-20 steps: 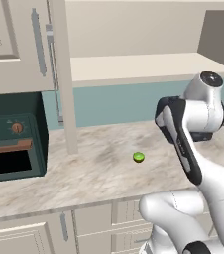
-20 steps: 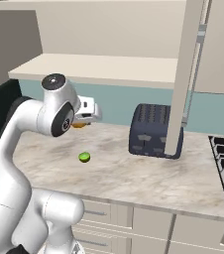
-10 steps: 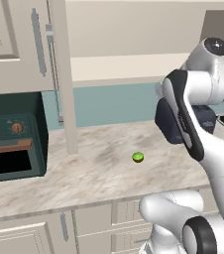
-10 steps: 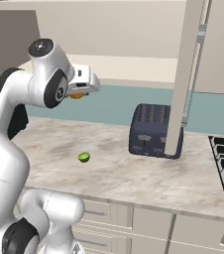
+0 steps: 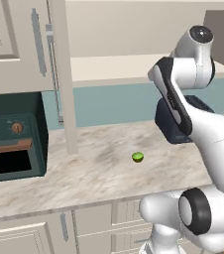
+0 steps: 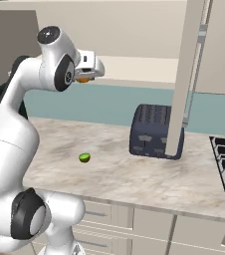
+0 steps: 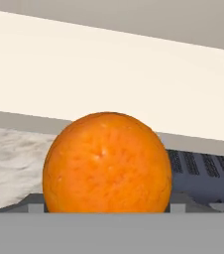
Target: Pick the orange, kiwi from the counter and place them in the cabinet. Then close the cabinet.
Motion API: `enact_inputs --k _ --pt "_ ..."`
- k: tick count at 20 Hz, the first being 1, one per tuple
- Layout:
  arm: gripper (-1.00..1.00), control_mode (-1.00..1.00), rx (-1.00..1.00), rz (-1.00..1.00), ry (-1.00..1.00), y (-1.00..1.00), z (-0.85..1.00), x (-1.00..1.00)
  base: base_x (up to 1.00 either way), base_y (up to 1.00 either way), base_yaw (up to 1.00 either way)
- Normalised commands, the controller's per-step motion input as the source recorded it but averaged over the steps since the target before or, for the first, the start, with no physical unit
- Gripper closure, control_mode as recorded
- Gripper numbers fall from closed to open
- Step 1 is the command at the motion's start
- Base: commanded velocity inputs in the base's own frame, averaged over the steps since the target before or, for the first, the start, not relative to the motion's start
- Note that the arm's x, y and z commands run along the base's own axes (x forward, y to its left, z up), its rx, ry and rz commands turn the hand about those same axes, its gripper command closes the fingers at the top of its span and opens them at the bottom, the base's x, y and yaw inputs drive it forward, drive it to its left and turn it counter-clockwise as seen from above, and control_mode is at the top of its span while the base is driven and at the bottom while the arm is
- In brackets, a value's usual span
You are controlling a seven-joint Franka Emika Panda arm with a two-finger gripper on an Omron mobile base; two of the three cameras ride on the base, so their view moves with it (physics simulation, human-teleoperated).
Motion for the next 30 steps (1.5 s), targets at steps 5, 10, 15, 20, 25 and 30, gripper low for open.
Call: enact_inputs --k 5,10,15,20,25,30 --pt "1.0 -1.0 0.04 -0.02 -0.07 0.0 0.15 0.68 0.0 0.0 0.0" --pt "1.0 -1.0 0.09 0.0 -0.14 0.0 0.34 0.52 0.0 0.0 0.0" --pt "1.0 -1.0 0.02 -0.01 -0.01 0.0 -0.07 0.7 0.0 0.0 0.0" --pt "-1.0 -1.0 0.0 -0.03 0.12 0.0 -0.24 0.97 0.0 0.0 0.0" --pt "-1.0 -1.0 0.0 -0.01 0.03 0.0 -0.05 0.77 0.0 0.0 0.0" --pt "-1.0 -1.0 0.0 0.0 -0.07 -0.08 -0.02 0.05 0.0 0.0 0.0"
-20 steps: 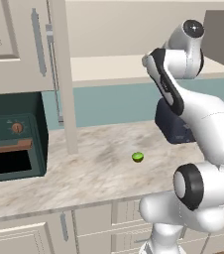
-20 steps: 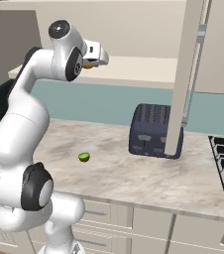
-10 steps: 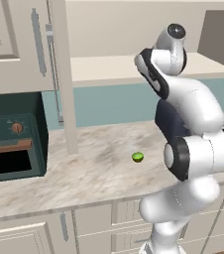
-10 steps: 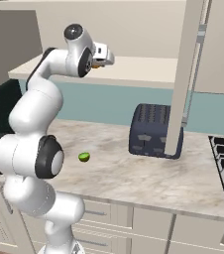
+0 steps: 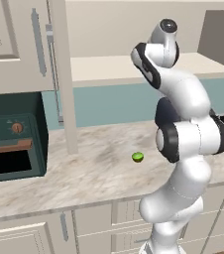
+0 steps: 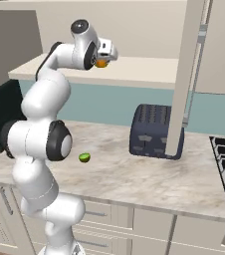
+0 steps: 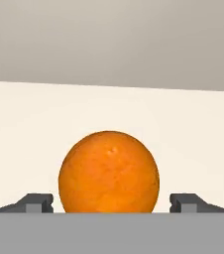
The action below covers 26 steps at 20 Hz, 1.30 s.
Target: Pick the orange, kiwi from the counter and place them in the cabinet. Then close the cabinet.
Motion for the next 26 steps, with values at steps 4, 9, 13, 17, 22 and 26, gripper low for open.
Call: enact_inputs --k 4,9,13,17,22,26 --pt "-1.0 -1.0 0.0 0.0 -0.12 -0.2 -0.28 -0.82 0.0 0.0 0.0" --pt "-1.0 -1.0 0.0 0.0 -0.08 -0.3 -0.56 -1.0 0.0 0.0 0.0" --pt "-1.0 -1.0 0.05 0.0 -0.11 -0.31 -0.16 -1.0 0.0 0.0 0.0" --pt "-1.0 -1.0 0.08 -0.01 -0.03 -0.12 0.04 -1.0 0.0 0.0 0.0" --pt "-1.0 -1.0 0.05 -0.05 0.05 0.0 0.02 -1.0 0.0 0.0 0.0" --pt "-1.0 -1.0 0.03 -0.11 0.16 0.02 -0.05 -0.59 0.0 0.0 0.0"
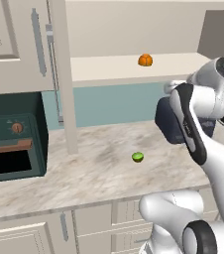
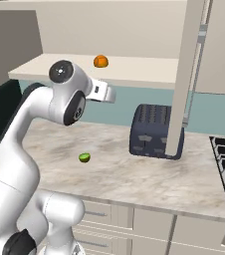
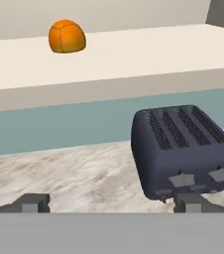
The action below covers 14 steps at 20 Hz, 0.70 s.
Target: Pick the orange, kiwi from the counter and place them in the cabinet. Then close the cabinet.
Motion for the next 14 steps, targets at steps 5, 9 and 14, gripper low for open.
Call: enact_inputs --k 5,9,14 --pt "-1.0 -1.0 0.03 -0.13 0.19 0.03 -0.18 -0.37 0.0 0.0 0.0" --pt "-1.0 -1.0 0.05 -0.12 0.21 0.02 -0.25 -0.31 0.0 0.0 0.0" --pt "-1.0 -1.0 0.09 -0.05 0.2 0.11 -0.32 -0.3 0.0 0.0 0.0"
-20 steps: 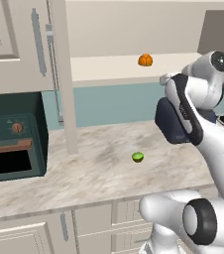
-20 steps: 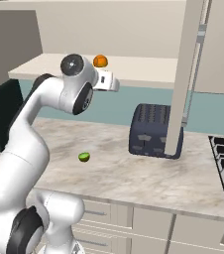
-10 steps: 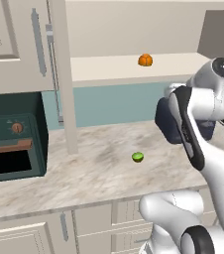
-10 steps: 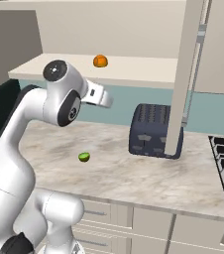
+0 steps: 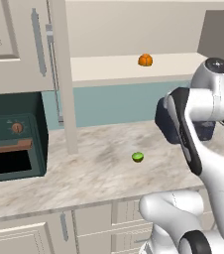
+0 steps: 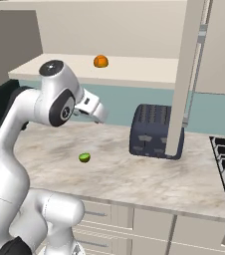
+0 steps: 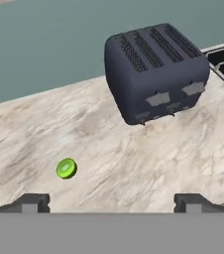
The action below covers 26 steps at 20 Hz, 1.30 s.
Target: Pick the orange, kiwi from the counter and place them in the cabinet. Then close the cabinet.
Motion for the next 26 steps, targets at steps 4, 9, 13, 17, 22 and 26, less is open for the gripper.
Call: enact_inputs --k 4,9,13,17,22,26 --pt "-1.0 -1.0 0.06 -0.02 0.31 0.4 -0.34 -0.09 0.0 0.0 0.0" --pt "-1.0 -1.0 0.03 0.0 0.29 0.51 -0.36 0.0 0.0 0.0 0.0" --pt "-1.0 -1.0 0.01 0.0 0.3 0.29 -0.49 0.0 0.0 0.0 0.0" --pt "-1.0 -1.0 0.0 0.0 0.37 0.25 -0.72 0.0 0.0 0.0 0.0" --pt "-1.0 -1.0 0.0 0.0 0.16 0.21 -0.69 0.0 0.0 0.0 0.0" --pt "-1.0 -1.0 0.05 0.01 -0.04 0.16 -0.57 0.0 0.0 0.0 0.0"
